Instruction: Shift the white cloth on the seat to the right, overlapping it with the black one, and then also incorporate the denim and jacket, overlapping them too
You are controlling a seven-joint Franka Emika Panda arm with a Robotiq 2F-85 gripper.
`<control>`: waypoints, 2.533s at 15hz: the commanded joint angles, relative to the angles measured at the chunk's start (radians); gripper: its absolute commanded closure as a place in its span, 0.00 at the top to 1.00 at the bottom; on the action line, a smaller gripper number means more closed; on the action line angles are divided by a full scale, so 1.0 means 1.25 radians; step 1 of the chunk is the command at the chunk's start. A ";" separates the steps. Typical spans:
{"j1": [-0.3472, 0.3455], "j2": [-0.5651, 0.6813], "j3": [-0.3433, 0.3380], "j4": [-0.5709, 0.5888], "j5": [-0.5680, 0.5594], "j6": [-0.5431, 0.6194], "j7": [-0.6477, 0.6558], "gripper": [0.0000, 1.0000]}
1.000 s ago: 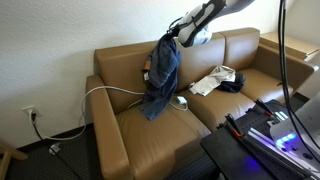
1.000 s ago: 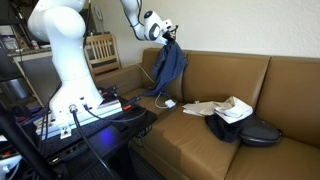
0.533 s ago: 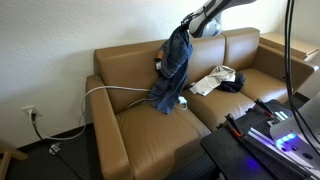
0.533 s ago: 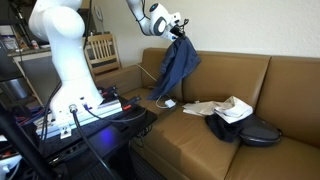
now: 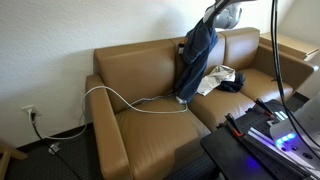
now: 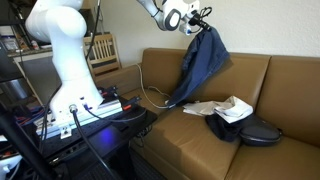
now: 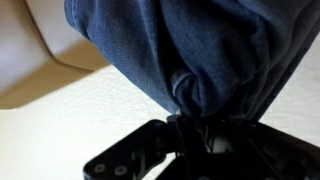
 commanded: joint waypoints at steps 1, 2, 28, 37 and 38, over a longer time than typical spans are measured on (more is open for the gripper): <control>0.015 -0.022 -0.126 0.050 0.079 -0.060 0.030 0.04; 0.014 -0.011 -0.151 0.067 0.103 -0.079 0.051 0.04; -0.300 0.443 0.141 0.231 0.423 -0.104 0.438 0.47; -0.087 0.391 0.026 0.208 0.352 -0.179 0.477 1.00; -0.041 0.386 -0.031 0.181 0.346 -0.216 0.489 1.00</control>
